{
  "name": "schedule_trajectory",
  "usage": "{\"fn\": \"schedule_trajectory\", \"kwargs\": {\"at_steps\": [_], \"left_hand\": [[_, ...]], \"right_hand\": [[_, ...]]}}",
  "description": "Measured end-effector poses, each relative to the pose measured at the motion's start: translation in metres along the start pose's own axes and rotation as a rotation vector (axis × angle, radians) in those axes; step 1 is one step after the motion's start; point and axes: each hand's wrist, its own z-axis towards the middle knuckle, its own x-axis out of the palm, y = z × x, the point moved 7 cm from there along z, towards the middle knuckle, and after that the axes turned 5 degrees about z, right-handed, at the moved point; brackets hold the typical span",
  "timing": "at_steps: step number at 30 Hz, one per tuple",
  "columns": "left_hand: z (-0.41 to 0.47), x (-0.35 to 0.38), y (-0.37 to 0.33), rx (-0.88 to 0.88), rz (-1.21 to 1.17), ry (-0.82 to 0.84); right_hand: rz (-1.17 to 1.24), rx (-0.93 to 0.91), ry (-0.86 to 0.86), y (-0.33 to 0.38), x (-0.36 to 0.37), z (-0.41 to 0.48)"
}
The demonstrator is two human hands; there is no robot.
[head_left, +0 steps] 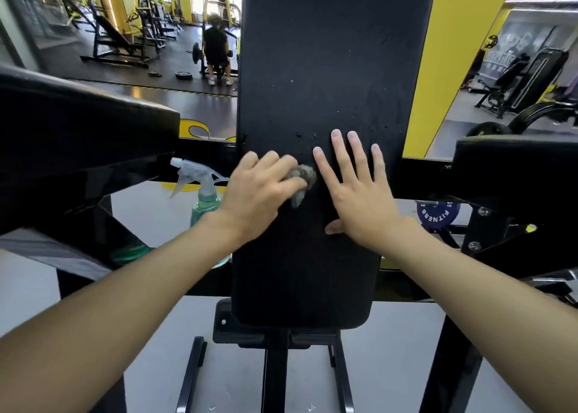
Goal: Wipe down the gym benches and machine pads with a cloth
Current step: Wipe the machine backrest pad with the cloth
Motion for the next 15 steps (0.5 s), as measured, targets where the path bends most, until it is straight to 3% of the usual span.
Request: {"fn": "schedule_trajectory", "kwargs": {"at_steps": [2,3,6,9,13,15], "left_hand": [[-0.003,0.0,0.008,-0.201,-0.062,-0.042],[-0.01,0.004,-0.001,-0.212,-0.085,-0.042],[-0.037,0.014,-0.043,0.028,-0.1,0.037],[-0.03,0.007,-0.028,0.187,-0.031,0.074],[-0.016,-0.003,0.017,-0.233,-0.075,-0.037],[-0.035,0.006,-0.008,-0.214,-0.102,-0.03]], "right_hand": [[0.009,0.007,-0.001,0.001,0.002,-0.001],[0.011,0.004,-0.002,0.001,0.003,-0.001],[0.009,-0.004,-0.01,0.0,0.003,-0.002],[0.003,-0.001,-0.011,0.001,0.004,-0.004],[0.007,0.001,-0.013,0.001,0.005,-0.004],[0.01,0.0,-0.01,0.001,0.006,-0.005]]}}
